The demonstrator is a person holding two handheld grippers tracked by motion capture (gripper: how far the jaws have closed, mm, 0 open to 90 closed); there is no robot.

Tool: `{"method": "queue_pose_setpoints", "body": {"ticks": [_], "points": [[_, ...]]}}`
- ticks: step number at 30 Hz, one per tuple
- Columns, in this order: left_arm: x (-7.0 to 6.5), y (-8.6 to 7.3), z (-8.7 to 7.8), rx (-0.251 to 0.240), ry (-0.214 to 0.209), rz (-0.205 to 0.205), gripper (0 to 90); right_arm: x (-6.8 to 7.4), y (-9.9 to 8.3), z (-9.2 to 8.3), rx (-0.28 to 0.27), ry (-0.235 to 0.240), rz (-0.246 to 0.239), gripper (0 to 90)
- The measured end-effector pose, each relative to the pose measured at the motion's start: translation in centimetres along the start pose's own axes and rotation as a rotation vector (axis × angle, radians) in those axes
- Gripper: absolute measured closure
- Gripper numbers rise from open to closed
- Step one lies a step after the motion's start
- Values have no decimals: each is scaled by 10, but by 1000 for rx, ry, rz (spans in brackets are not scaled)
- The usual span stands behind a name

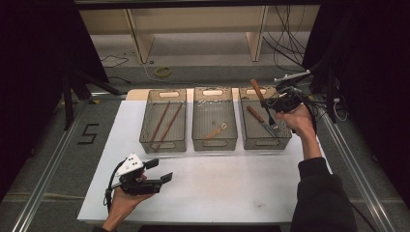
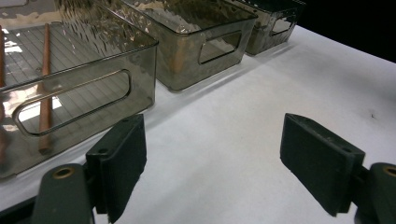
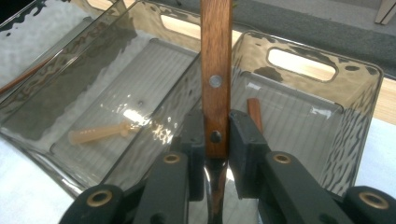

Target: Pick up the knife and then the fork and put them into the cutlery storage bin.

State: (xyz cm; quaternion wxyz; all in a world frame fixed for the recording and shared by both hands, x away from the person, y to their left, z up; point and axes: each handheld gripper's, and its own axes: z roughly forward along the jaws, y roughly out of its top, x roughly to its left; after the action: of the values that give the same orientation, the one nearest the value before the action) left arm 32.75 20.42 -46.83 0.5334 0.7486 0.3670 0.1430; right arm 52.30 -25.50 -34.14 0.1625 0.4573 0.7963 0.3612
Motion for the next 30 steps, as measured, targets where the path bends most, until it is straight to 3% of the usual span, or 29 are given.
{"method": "queue_pose_setpoints", "body": {"ticks": [19,30], "points": [[0,0,0,-1,-1,1,220,-19,-4,12,-5,-65,29,780],[0,0,0,-1,0,1,220,-22,-9,19,11,-73,36,780]]}}
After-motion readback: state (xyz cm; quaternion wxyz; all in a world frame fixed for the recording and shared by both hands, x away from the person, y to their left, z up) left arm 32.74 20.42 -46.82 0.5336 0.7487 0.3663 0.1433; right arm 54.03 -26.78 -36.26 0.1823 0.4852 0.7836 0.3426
